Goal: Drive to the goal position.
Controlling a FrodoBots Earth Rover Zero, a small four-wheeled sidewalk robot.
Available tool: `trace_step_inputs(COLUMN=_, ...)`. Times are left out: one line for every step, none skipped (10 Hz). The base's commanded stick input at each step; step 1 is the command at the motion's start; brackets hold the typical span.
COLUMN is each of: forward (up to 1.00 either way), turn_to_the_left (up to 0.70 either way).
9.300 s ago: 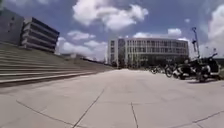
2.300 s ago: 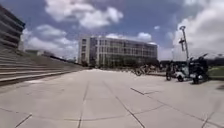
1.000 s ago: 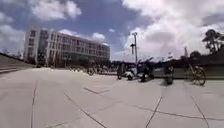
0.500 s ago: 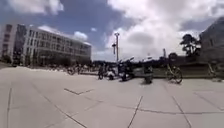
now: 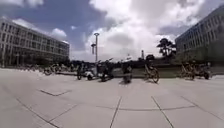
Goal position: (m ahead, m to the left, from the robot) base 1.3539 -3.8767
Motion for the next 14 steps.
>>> trace_step_inputs(forward=0.0, turn_to_the_left=-0.5)
trace_step_inputs(forward=0.0, turn_to_the_left=-0.5)
trace_step_inputs(forward=0.0, turn_to_the_left=-0.5)
trace_step_inputs(forward=0.0, turn_to_the_left=-0.5)
trace_step_inputs(forward=0.0, turn_to_the_left=-0.5)
trace_step_inputs(forward=0.0, turn_to_the_left=-0.5)
trace_step_inputs(forward=0.0, turn_to_the_left=-0.5)
trace_step_inputs(forward=0.0, turn_to_the_left=-0.5)
trace_step_inputs(forward=0.0, turn_to_the_left=-0.5)
trace_step_inputs(forward=0.0, turn_to_the_left=-0.5)
trace_step_inputs(forward=0.0, turn_to_the_left=-0.5)
trace_step_inputs(forward=0.0, turn_to_the_left=-0.5)
trace_step_inputs(forward=0.0, turn_to_the_left=-0.5)
trace_step_inputs(forward=0.0, turn_to_the_left=-0.5)
